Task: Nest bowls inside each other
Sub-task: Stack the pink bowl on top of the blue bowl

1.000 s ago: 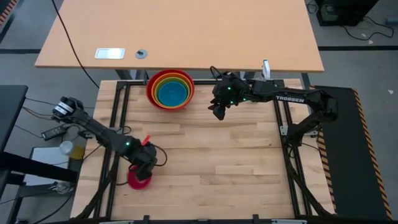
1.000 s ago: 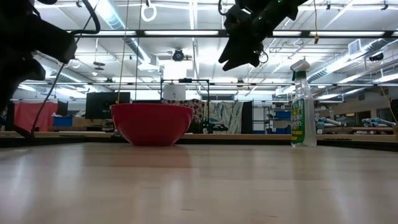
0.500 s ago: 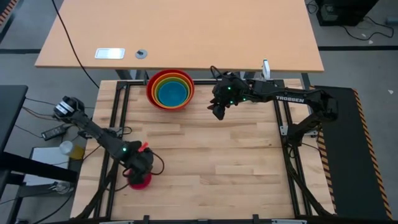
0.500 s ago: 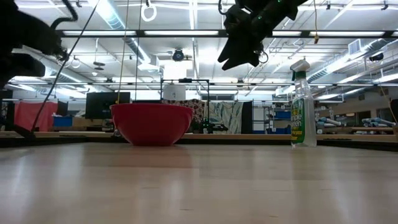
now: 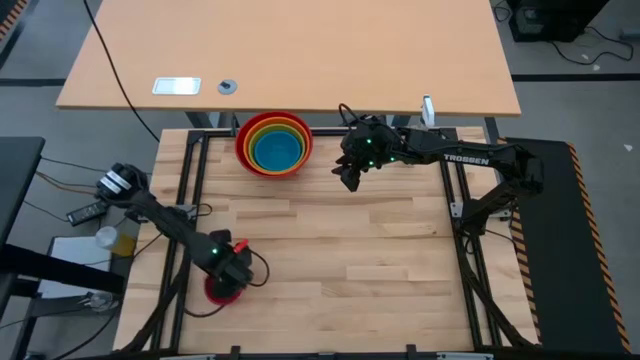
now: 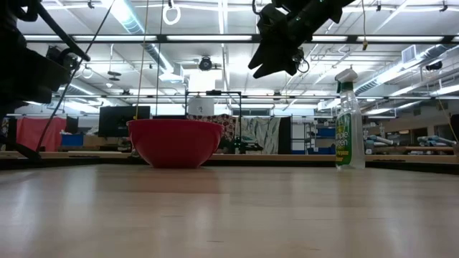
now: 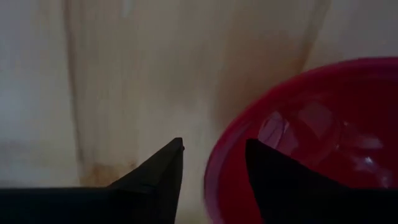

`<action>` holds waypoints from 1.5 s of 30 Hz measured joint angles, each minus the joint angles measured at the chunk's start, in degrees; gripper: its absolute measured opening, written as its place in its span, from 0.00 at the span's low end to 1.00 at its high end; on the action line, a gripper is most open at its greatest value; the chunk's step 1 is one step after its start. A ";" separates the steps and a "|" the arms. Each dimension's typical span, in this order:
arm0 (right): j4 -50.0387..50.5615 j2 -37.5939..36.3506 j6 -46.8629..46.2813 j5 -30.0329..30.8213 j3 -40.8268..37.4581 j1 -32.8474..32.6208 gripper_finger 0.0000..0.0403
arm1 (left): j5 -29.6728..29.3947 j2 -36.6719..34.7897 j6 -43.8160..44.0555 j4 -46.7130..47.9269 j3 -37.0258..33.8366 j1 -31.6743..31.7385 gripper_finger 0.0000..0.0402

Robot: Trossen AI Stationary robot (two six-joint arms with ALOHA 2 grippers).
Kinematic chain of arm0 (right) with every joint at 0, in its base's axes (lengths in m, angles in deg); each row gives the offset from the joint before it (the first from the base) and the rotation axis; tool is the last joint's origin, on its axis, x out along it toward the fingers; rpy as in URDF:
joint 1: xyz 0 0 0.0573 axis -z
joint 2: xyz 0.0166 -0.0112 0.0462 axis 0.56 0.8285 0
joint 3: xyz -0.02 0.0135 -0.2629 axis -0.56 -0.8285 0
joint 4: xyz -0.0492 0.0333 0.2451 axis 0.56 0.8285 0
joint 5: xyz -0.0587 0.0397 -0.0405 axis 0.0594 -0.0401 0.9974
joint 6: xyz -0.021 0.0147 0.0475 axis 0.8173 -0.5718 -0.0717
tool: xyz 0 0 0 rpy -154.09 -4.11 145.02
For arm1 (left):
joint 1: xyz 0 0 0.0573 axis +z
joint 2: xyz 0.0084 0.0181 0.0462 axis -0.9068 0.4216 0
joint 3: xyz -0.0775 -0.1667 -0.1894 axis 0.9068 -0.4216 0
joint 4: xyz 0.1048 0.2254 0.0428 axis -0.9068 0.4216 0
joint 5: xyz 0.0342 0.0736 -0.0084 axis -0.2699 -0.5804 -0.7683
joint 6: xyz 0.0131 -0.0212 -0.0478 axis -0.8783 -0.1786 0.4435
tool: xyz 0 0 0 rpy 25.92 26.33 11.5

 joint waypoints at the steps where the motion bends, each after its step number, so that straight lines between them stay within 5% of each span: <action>1: -0.09 0.00 0.00 0.02 0.00 0.00 0.45 | 0.26 0.35 0.02 -0.57 0.00 0.00 0.40; 13: -0.89 0.00 0.00 0.23 0.02 0.00 0.45 | 1.74 -0.12 5.59 -2.42 0.26 0.00 0.06; 26: -1.67 0.04 0.13 0.18 0.02 1.29 0.45 | -8.78 -11.70 11.15 -2.02 -0.04 8.54 0.04; 33: -1.09 0.05 0.14 0.17 0.02 1.31 0.45 | -11.37 -16.14 5.34 -8.85 -0.04 20.69 0.04; 45: 0.54 0.07 2.15 1.55 0.02 1.83 0.43 | -9.55 -19.76 -6.78 -17.68 5.02 55.31 0.04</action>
